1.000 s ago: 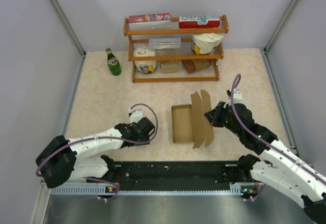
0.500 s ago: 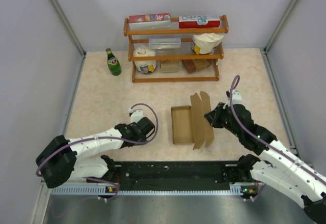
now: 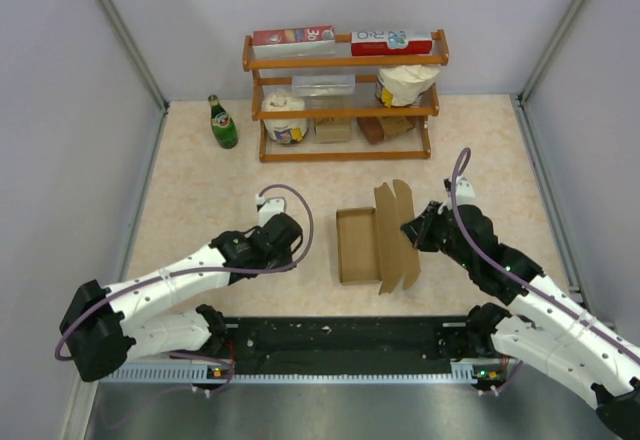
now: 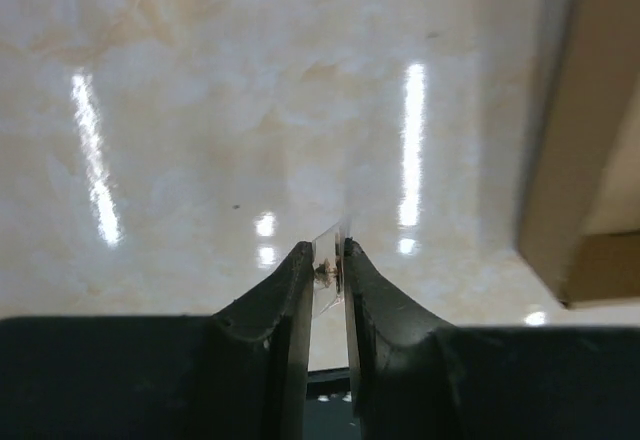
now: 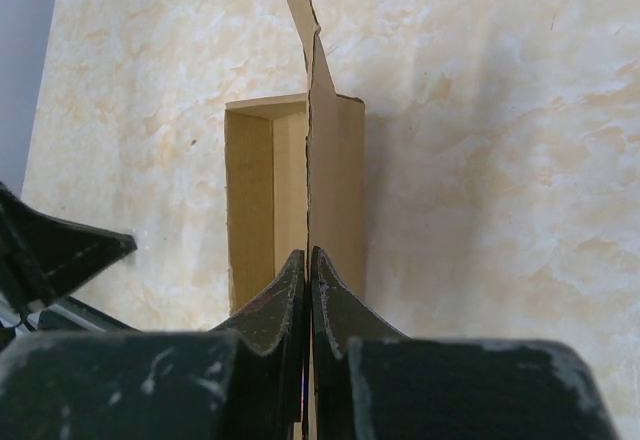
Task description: Fold the paper box
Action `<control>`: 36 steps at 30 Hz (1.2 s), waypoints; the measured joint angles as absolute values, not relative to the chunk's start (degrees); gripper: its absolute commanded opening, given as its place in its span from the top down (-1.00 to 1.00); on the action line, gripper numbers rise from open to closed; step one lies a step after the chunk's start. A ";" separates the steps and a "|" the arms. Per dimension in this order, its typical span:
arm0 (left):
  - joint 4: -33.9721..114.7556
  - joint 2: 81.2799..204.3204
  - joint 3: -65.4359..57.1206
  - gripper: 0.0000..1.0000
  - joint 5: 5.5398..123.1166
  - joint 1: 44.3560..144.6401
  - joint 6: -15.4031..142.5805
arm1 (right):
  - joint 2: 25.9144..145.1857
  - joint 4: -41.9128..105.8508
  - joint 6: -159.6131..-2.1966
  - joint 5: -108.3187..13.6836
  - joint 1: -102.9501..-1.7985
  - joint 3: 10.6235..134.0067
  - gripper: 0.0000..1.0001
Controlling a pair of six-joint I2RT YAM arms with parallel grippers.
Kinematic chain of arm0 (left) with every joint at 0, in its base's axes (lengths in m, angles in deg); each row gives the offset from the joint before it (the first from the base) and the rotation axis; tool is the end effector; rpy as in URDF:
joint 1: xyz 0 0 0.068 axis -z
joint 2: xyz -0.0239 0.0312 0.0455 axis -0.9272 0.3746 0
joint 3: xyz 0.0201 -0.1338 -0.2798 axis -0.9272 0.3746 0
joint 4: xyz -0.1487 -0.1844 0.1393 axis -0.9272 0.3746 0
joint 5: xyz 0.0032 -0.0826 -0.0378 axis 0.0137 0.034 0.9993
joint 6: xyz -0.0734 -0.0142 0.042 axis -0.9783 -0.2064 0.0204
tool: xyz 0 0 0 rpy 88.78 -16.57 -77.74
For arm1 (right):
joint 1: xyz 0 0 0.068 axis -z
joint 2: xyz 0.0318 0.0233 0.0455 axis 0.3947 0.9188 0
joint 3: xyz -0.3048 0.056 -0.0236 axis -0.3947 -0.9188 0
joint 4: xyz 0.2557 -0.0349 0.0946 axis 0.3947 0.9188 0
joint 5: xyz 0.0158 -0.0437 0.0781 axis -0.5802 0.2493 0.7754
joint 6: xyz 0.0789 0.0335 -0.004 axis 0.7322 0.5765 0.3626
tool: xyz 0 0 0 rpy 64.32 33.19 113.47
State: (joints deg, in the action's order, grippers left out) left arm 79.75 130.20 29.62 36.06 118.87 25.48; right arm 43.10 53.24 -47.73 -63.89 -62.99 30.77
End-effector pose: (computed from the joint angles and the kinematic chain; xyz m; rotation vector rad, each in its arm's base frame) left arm 0.1533 -0.1475 0.2030 -0.0875 2.5566 -0.2080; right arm 0.1456 0.1058 0.2759 0.1062 2.0990 0.7084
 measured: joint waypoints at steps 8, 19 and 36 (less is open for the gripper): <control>75.49 131.42 17.82 0.56 43.79 119.77 30.46 | 43.21 52.70 -47.71 -63.82 -62.99 29.94 0.99; 66.20 148.91 8.00 -0.21 51.16 120.68 35.16 | 43.63 51.84 -47.75 -63.36 -62.99 29.81 0.99; 59.95 121.00 13.58 -0.78 43.58 118.96 56.03 | 59.84 65.39 -68.56 -55.06 -62.73 50.29 1.00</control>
